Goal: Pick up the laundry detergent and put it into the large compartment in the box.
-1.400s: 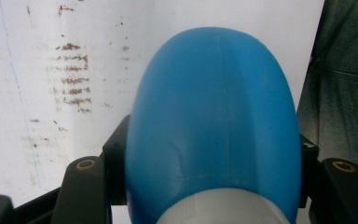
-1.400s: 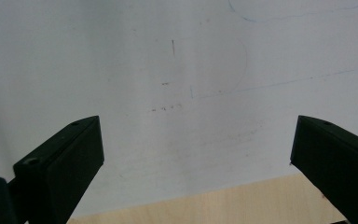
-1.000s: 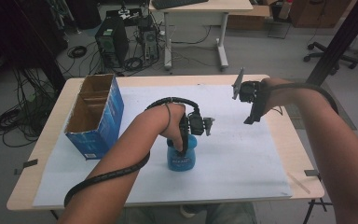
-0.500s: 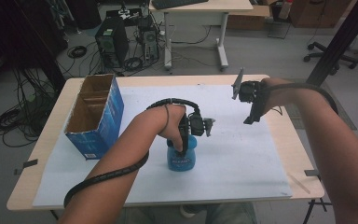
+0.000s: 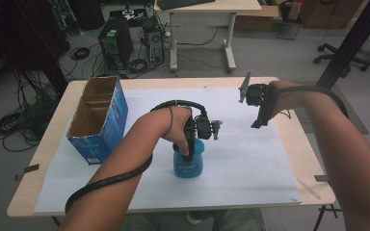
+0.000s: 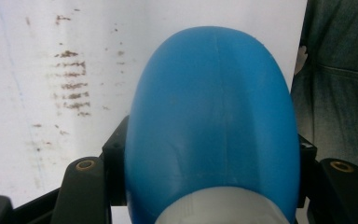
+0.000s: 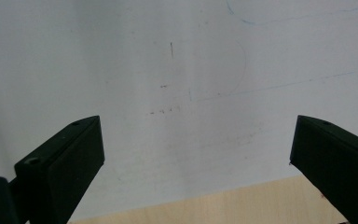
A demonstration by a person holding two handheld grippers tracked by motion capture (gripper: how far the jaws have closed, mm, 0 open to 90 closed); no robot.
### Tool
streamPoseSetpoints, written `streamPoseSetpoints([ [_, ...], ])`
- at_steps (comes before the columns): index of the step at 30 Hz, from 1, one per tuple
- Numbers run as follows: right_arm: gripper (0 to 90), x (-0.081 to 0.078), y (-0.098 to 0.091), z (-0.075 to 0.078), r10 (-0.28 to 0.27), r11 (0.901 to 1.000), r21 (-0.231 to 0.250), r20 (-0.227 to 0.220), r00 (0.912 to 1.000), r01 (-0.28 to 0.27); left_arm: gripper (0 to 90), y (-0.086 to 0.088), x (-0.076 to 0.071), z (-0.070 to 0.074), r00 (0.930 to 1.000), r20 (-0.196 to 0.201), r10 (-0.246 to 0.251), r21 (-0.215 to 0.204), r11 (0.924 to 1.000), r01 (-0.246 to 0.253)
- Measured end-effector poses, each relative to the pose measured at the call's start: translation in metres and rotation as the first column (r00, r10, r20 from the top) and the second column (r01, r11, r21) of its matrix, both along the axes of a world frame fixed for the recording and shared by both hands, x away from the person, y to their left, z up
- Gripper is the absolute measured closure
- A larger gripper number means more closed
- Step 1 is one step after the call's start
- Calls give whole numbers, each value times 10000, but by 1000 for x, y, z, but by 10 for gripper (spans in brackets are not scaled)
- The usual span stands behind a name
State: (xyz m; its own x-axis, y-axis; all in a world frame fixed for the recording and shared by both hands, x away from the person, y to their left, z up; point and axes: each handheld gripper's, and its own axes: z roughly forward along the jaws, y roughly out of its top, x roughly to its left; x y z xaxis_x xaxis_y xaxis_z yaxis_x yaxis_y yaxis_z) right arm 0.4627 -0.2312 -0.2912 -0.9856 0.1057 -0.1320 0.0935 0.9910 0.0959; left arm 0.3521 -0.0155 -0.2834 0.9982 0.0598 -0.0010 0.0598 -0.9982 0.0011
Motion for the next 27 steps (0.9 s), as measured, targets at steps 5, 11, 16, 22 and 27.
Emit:
streamPoseSetpoints([
  [5,25,0,-1,1,28,10000,22,15,10000,-28,387,2,2,13,9997,51,236,157,9996,-237],
  [11,25,0,-2,2,-1,10000,30,20,10000,1,387,3,3,26,9948,18,1021,249,9945,-1021],
  [16,25,1,-2,1,10,10000,46,25,10000,-10,387,2,1,35,9778,351,2064,242,9780,-2073],
  [22,26,1,-3,2,0,10000,96,41,10000,0,386,0,-1,51,9467,579,3170,-256,9484,-3160],
  [27,27,0,-4,4,-41,9999,105,63,10000,41,387,-1,0,57,9187,370,3932,-394,9192,-3918],
])
